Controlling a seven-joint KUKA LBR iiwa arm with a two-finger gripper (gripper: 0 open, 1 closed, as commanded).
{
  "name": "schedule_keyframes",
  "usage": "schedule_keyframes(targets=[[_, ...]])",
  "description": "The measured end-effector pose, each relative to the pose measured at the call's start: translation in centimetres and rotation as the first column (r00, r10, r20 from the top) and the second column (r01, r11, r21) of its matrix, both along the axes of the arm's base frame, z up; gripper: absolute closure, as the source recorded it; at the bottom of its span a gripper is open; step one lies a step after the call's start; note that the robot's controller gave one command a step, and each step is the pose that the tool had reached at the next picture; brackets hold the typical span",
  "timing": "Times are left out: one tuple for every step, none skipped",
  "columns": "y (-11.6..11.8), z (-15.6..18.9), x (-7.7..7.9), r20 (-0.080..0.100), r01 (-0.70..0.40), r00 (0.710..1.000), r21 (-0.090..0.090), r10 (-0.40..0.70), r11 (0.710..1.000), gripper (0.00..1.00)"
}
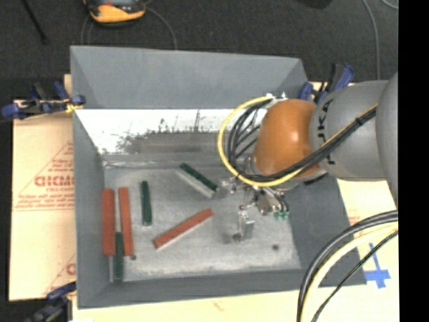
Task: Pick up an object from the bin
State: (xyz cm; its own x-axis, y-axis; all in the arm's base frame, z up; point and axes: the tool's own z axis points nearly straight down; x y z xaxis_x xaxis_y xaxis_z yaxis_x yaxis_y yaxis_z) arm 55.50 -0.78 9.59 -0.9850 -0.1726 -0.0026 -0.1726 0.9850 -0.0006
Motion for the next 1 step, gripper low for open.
schedule_keyframes(targets=[[-0.02, 0.00, 0.00, 0.000, -0.001, 1.000, -0.001, 0.001, 1.000, 0.00]])
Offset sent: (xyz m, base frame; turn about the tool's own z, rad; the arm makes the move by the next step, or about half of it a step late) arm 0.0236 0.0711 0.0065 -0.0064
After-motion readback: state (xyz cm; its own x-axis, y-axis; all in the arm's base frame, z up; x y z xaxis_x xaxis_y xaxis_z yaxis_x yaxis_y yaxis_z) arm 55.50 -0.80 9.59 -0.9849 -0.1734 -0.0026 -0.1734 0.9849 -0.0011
